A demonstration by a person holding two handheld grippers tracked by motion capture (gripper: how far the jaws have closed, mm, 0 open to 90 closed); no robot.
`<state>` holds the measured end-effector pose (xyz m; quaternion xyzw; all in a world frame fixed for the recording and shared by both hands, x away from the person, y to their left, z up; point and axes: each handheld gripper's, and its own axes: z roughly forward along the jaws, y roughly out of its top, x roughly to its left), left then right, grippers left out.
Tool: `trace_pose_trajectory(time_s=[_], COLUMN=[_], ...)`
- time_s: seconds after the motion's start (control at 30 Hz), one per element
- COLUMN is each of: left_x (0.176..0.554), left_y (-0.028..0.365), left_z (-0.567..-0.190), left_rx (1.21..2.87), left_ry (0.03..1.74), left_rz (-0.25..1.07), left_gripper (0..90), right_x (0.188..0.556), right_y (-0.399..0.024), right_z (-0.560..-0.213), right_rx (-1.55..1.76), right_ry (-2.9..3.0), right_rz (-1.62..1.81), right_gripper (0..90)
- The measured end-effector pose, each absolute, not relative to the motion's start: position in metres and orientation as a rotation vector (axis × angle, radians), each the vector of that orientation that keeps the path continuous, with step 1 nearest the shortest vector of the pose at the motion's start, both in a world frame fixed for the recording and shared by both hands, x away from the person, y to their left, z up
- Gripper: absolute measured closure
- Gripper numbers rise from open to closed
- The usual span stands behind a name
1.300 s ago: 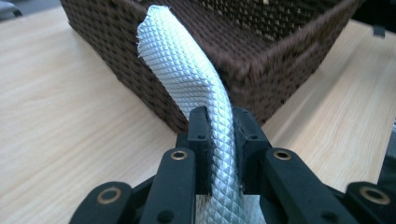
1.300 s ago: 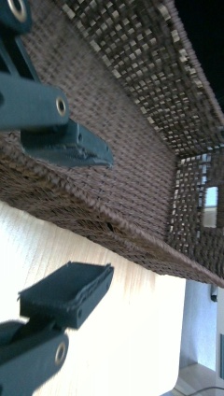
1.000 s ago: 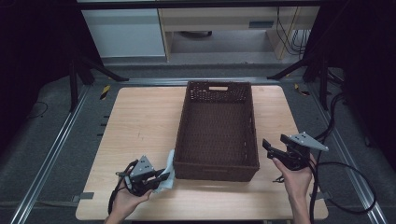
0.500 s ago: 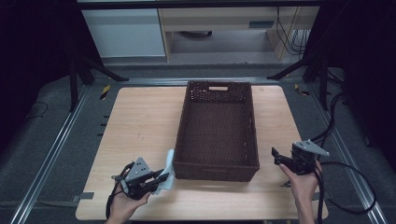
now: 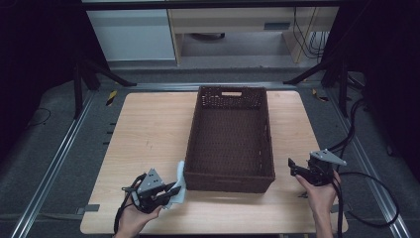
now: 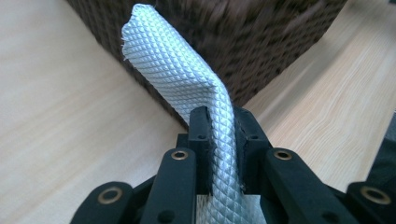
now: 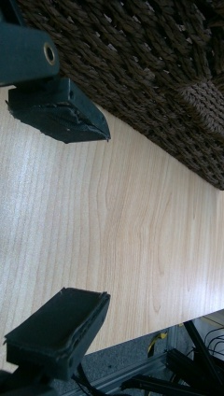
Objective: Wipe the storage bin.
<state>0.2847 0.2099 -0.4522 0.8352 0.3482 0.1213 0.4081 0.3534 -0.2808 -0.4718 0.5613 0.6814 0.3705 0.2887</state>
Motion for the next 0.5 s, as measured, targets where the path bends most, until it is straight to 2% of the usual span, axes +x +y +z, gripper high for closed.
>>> trace_pose_trajectory(time_s=[0.37, 0.5], left_x=[0.298, 0.3], left_y=[0.205, 0.206], left_z=[-0.475, -0.471], left_rx=[2.194, 2.184], left_ry=[0.907, 0.902], left_rz=[0.269, 0.279], left_gripper=[78.7, 78.7], right_x=[0.354, 0.353], right_y=[-0.279, -0.279], right_z=[-0.473, -0.472], right_rx=[1.5, 1.501], right_ry=[1.826, 1.824], right_rz=[0.997, 1.0], right_gripper=[18.2, 18.3])
